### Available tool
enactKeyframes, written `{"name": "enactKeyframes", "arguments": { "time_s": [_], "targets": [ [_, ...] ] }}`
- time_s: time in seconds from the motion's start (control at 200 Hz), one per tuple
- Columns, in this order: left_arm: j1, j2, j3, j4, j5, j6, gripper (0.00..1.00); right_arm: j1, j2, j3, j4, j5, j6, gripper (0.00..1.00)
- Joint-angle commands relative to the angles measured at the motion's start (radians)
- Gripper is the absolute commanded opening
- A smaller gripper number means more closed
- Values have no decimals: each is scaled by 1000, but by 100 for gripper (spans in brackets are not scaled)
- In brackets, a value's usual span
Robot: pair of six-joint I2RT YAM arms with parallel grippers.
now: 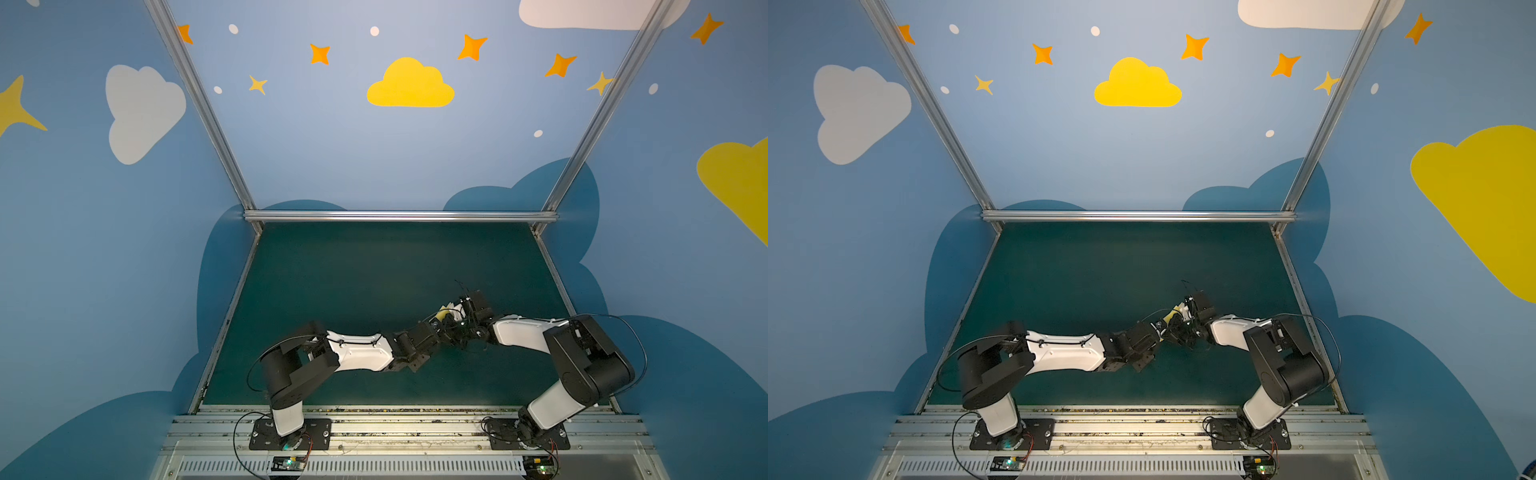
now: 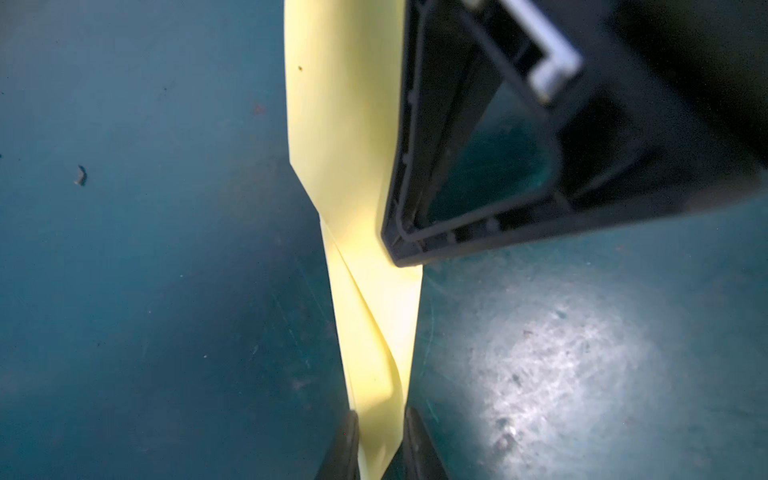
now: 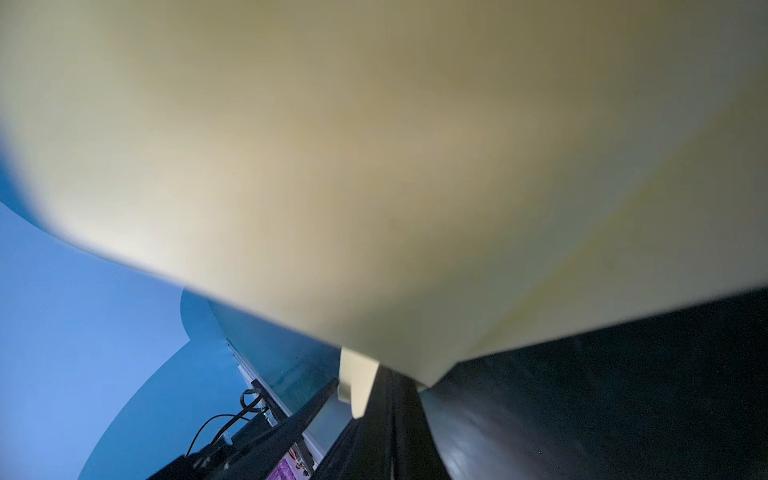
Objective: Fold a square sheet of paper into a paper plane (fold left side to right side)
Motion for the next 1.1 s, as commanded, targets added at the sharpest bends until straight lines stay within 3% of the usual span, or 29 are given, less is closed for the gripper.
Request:
{"name": "enactKeyframes", "arguments": {
  "time_s": [0.0, 1.096],
  "targets": [
    [-17, 9, 15, -42, 77, 35, 20, 0, 8, 19, 31, -22, 0, 4],
    [-17, -23, 30, -65, 140, 18, 6, 41, 39, 75, 26, -42, -11, 10]
  ]
}}
